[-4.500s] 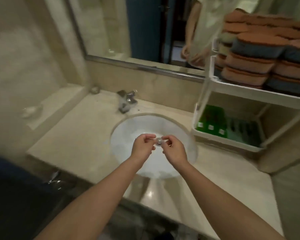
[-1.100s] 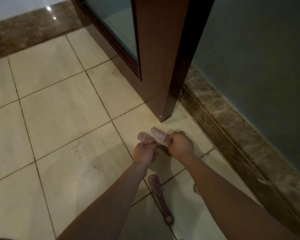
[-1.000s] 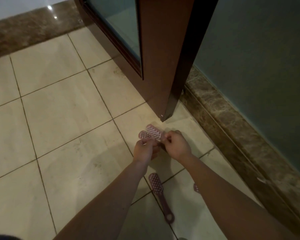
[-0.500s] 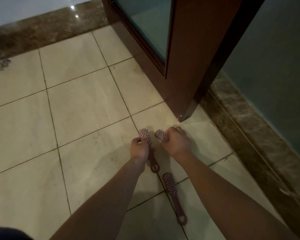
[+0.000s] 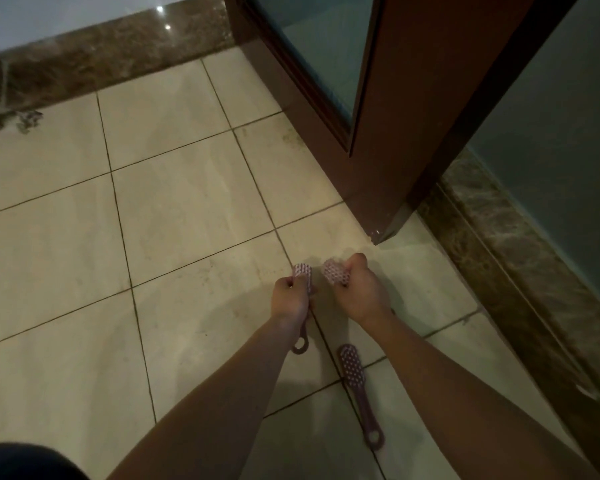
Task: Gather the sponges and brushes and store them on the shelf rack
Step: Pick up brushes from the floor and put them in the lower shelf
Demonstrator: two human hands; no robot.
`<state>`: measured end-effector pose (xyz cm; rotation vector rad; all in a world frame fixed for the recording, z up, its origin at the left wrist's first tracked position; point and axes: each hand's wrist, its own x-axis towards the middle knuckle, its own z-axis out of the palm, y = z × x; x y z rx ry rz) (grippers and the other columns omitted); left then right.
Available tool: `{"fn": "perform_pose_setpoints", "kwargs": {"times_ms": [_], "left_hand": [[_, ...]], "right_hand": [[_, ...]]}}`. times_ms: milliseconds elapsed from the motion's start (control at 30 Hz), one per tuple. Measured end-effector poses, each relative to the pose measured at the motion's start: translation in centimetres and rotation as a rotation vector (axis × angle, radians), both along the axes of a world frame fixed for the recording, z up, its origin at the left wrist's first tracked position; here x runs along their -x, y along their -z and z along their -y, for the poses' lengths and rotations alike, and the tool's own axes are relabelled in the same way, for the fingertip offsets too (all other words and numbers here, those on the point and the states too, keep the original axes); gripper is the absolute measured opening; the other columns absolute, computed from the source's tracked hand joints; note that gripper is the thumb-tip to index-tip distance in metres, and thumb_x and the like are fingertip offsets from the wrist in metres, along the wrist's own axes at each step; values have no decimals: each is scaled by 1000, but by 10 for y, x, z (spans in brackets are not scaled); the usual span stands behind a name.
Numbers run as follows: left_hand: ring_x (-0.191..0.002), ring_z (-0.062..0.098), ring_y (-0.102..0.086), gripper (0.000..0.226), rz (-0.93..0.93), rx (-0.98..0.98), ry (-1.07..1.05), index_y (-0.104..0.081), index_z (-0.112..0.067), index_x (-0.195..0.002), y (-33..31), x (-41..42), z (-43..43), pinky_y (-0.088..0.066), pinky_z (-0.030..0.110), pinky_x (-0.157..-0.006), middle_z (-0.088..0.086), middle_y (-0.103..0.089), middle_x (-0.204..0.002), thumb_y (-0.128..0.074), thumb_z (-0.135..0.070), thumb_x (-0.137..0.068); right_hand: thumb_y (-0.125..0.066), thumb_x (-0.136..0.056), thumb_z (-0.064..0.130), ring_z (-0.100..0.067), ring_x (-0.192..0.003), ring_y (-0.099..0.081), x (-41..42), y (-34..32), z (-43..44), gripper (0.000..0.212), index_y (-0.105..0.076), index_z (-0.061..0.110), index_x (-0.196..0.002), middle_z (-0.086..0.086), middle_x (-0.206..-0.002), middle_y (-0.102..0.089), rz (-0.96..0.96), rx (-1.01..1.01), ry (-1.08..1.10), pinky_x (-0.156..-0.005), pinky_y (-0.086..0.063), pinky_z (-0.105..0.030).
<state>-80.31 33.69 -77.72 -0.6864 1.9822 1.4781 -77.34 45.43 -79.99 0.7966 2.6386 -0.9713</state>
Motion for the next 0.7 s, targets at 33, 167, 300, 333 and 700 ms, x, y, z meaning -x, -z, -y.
{"fn": "perform_pose_setpoints", "kwargs": {"times_ms": [33, 167, 300, 333, 700], "left_hand": [[-48, 16, -45, 38, 2, 1, 6, -65, 7, -101, -1, 0, 0, -37, 23, -46, 4, -56, -64, -43, -24, -99], [-48, 14, -45, 40, -15, -39, -7, -62, 5, -107, -12, 3, -2, -36, 23, -46, 4, -62, -70, -47, -31, -99], [-48, 14, -46, 38, -56, -55, -9, -59, 1, -103, -44, 4, -1, -38, 25, -45, 7, -66, -79, -48, -34, -99], [-48, 14, -45, 36, -58, -61, -18, -58, 0, -102, -57, 3, 1, -37, 25, -45, 7, -66, -78, -49, -35, -99], [-48, 13, -44, 34, -22, -96, 36, -56, -3, -96, -288, -44, 24, -36, 25, -44, 6, -65, -77, -49, -36, -98]], "right_hand": [[-61, -92, 30, -17, -78, -58, -1, -3, 1, 27, -38, 21, -103, 3, -88, -58, -33, 47, 5, -54, -34, -22], [-62, -92, 28, -12, -88, -59, 0, -22, 4, 26, -56, 16, -114, 5, -97, -62, -173, 167, 29, -73, -47, -26], [-62, -88, 20, -16, -80, -61, -5, -57, 7, 14, -62, 11, -100, -2, -88, -65, -215, 222, 55, -68, -47, -27], [-62, -88, 18, -14, -77, -60, -7, -69, 9, 12, -62, 12, -98, -1, -85, -64, -218, 226, 63, -64, -44, -22], [-62, -86, 20, -26, -75, -60, -66, -309, 32, 13, -59, 9, -90, -12, -81, -62, -144, 327, 293, -64, -49, -35]]}}
